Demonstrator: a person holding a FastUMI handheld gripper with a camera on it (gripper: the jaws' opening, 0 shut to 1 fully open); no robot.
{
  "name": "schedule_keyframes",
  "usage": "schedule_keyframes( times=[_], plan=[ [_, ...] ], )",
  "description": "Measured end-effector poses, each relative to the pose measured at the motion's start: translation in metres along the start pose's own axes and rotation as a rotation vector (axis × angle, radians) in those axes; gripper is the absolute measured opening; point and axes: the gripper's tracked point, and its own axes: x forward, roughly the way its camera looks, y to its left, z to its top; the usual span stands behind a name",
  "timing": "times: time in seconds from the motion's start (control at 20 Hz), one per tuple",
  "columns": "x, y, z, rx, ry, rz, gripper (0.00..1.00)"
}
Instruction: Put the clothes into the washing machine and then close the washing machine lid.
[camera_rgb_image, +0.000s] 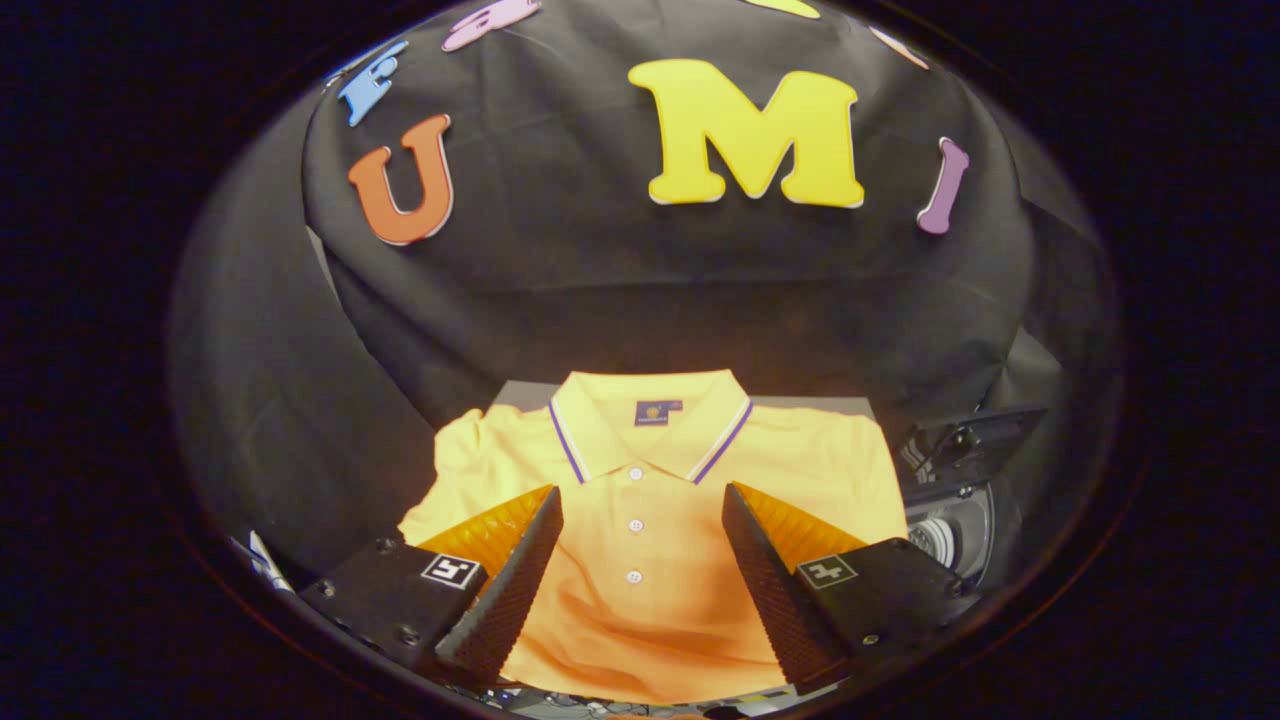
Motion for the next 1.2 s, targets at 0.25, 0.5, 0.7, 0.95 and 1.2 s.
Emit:
schedule_keyframes(
  times=[0.25,0.5,0.7,0.95,1.2],
  plan=[
    [0.03,0.001,-0.027,-0.065,0.051,-0.048,1.0],
    [0.03,0.002,-0.029,-0.074,0.096,-0.054,0.99],
    [0.029,0.004,-0.028,-0.066,0.097,-0.054,0.97],
    [0.032,0.01,-0.026,-0.125,0.111,-0.02,0.69],
    [0.031,-0.007,-0.027,-0.195,0.067,0.024,0.13]
  ],
)
